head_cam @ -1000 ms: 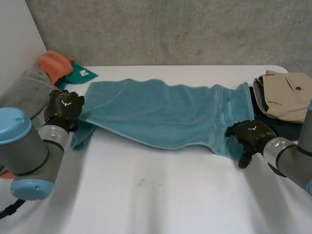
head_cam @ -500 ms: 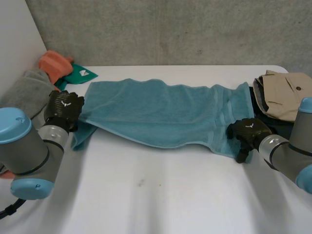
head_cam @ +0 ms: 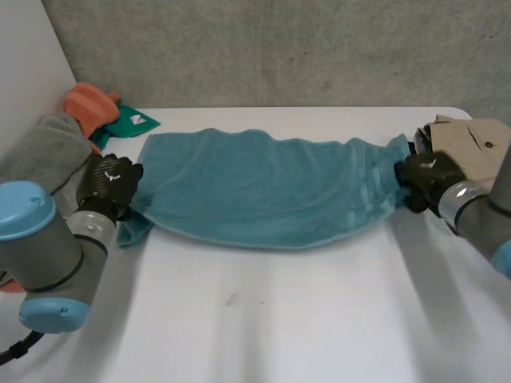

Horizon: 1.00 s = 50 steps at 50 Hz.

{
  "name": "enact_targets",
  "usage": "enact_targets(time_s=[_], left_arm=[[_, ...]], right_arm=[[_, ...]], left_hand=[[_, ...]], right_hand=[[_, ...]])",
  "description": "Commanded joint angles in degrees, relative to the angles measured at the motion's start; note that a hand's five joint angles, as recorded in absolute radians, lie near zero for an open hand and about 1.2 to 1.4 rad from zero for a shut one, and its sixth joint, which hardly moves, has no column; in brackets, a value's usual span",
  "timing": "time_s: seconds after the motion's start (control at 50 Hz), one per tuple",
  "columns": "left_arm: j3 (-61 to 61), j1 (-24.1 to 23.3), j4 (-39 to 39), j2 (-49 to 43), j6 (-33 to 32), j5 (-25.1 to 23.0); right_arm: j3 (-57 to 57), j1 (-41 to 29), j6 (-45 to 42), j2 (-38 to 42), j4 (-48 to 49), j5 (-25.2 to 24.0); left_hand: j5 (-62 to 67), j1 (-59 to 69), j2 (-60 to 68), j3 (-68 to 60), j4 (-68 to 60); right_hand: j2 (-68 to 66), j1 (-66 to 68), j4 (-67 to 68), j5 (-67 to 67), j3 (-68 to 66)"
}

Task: Fold the laundry.

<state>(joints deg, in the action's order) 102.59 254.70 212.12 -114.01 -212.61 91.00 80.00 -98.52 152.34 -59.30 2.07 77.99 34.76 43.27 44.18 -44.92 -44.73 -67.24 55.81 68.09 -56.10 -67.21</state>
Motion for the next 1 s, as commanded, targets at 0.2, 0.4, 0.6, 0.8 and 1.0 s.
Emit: enact_targets(time_s=[0.2, 0.4, 0.6, 0.8, 1.0], left_arm=[[-0.55, 1.5, -0.65, -5.26, 0.0, -0.12], [-0.81, 1.67, -4.16, -4.12, 7.11, -2.49], [-0.81, 3.52, -13.12, 0.81, 17.14, -11.62], [-0.37, 2.99, -14.89, -0.25, 16.79, -14.98], [-1.77, 2.99, -11.64, -3.32, 10.74, -11.38]], right_arm=[[5.16, 5.61, 0.24, -13.12, -4.62, -1.78], [4.73, 9.04, 7.61, -14.43, -1.19, -1.96], [2.0, 12.29, 12.01, -19.79, -1.72, -5.11], [3.05, 12.29, 12.54, -19.98, -3.13, -8.46], [3.41, 12.29, 12.63, -19.98, -3.04, -8.64]], left_hand=[[-13.69, -12.2, -13.11, 13.84, 13.66], [-14.19, -12.7, -13.61, 14.35, 14.16], [-33.15, -31.66, -32.57, 33.3, 33.12], [-31.35, -29.86, -30.78, 31.51, 31.33], [-26.14, -24.65, -25.56, 26.29, 26.11]], right_hand=[[-12.76, 24.19, 11.91, -13.9, -12.79], [-12.76, 24.19, 11.91, -13.9, -12.79], [-12.76, 24.19, 11.91, -13.9, -12.79], [-12.76, 24.19, 11.91, -13.9, -12.79], [-12.76, 24.19, 11.91, -13.9, -12.79]])
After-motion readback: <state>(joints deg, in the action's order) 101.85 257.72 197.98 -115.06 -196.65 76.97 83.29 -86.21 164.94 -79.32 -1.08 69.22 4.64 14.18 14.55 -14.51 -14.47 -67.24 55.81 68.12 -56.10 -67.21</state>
